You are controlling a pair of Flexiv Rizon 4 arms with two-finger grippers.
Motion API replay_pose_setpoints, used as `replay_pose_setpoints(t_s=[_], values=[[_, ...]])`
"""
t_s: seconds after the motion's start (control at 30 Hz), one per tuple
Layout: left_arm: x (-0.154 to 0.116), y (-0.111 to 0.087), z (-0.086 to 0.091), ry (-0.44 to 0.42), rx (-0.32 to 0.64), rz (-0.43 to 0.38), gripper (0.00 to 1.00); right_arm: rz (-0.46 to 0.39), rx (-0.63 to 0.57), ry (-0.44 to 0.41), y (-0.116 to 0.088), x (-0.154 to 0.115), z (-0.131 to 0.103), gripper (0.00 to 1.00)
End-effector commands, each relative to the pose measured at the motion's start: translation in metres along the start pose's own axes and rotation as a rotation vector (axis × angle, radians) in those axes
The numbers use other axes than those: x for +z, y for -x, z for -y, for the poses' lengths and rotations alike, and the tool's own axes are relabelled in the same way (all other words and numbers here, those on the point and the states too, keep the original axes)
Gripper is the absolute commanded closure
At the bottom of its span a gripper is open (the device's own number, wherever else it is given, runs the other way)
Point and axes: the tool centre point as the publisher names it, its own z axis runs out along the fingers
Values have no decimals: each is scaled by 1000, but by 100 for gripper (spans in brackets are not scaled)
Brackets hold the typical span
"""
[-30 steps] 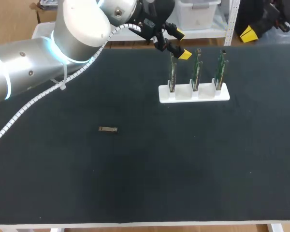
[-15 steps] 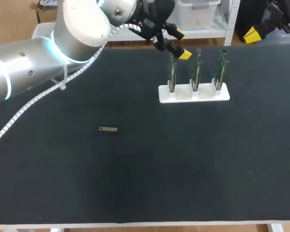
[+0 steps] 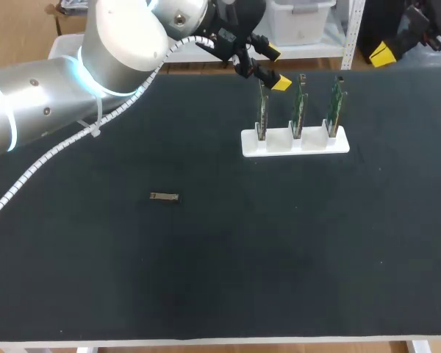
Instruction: Pick up the optical module with the left hand, and insert it into the network port with the right hand.
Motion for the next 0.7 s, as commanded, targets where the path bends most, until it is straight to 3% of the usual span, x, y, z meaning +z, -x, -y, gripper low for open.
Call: replay_pose_setpoints(t_s=[0.03,0.47,0.7], values=[[0,1,-1,-2,-2,-5,0,-3,1,269,2,-2,8,0],[0,1,-1,-2,-2,-5,0,-3,1,269,2,-2,8,0],[-20,0,-8,25,38,-29,0,-3,1,269,2,-2,8,0]])
